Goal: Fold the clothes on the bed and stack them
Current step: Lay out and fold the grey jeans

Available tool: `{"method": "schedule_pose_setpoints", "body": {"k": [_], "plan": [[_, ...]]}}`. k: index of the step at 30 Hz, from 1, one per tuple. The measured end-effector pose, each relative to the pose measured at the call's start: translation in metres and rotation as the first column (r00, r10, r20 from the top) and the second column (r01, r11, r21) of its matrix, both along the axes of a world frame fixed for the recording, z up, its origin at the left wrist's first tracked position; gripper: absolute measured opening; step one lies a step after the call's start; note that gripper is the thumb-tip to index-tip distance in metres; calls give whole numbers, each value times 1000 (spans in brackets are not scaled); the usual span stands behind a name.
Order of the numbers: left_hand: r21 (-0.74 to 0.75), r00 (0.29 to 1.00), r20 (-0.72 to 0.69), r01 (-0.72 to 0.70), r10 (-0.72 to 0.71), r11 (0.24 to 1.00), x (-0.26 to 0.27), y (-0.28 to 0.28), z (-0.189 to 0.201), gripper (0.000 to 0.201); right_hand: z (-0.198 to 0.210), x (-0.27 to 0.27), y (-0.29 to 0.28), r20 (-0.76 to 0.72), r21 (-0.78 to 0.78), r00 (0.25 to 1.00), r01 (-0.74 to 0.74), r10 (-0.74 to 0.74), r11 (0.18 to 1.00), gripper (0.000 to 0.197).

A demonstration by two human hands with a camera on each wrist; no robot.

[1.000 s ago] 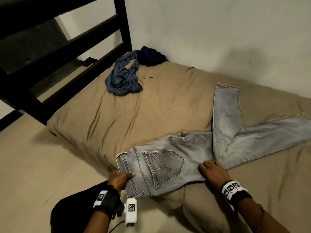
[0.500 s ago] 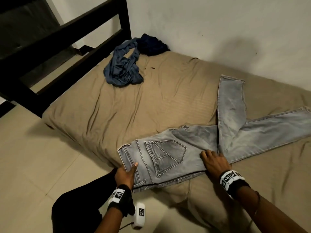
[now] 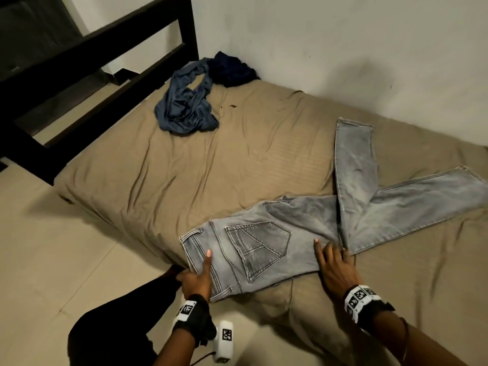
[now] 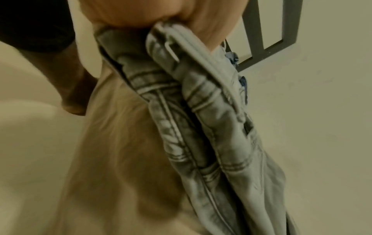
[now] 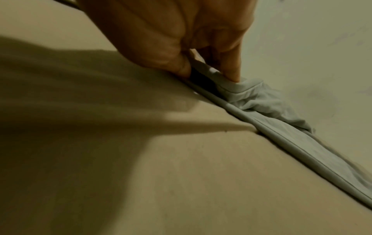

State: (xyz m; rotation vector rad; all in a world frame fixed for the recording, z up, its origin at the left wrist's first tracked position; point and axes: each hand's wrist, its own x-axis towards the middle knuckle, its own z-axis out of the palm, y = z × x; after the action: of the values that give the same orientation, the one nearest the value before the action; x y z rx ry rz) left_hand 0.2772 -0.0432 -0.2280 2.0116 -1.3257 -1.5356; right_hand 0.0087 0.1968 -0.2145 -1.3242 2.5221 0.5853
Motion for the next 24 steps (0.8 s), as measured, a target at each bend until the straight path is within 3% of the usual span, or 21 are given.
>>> {"method": "schedule_pose_setpoints", "body": {"k": [3, 5, 8, 11, 13, 14, 17, 19, 21, 22, 23, 24], "plan": [[-156, 992, 86, 106, -93, 982, -3, -11, 14, 90, -10, 5, -3, 43, -21, 995, 94, -93, 995, 72], [-335, 966, 180, 236, -184, 912, -5, -27, 35, 84, -10, 9, -10, 91, -34, 990, 110, -107, 993, 73], [-529, 952, 140, 304, -272, 792, -8, -60, 68, 60, -2, 16, -25, 171, -69, 979, 128, -115, 989, 77], [-600, 947, 145, 313, -286, 736, -10, -108, 93, 49, 9, 25, -52, 234, -160, 961, 187, -147, 969, 85], [-542, 923, 219, 386, -318, 746, -6, -148, 91, 48, 7, 33, -69, 261, -212, 956, 188, -129, 959, 77], [-446, 889, 274, 455, -367, 771, -3, -166, 81, 45, 2, 37, -76, 277, -229, 956, 165, -99, 959, 77], [-92, 697, 532, 612, -480, 786, 7, -175, 54, 36, -22, 52, -88, 288, -276, 957, 125, -42, 953, 72], [-187, 578, 683, 729, -446, 659, 3, -150, 38, 57, -33, 55, -92, 280, -281, 957, 162, -80, 946, 67], [-318, 489, 736, 860, -468, 398, -10, -107, 32, 69, -39, 55, -90, 243, -272, 965, 164, -97, 948, 65], [-316, 403, 754, 915, -519, 253, -17, -87, 29, 70, -41, 54, -89, 212, -267, 973, 143, -87, 953, 65], [-268, 312, 762, 950, -567, 161, -24, -70, 27, 72, -40, 53, -86, 177, -274, 982, 110, -62, 956, 65], [-218, 268, 747, 963, -608, 156, -29, -60, 21, 79, -40, 51, -83, 154, -287, 987, 87, -43, 954, 66]]}}
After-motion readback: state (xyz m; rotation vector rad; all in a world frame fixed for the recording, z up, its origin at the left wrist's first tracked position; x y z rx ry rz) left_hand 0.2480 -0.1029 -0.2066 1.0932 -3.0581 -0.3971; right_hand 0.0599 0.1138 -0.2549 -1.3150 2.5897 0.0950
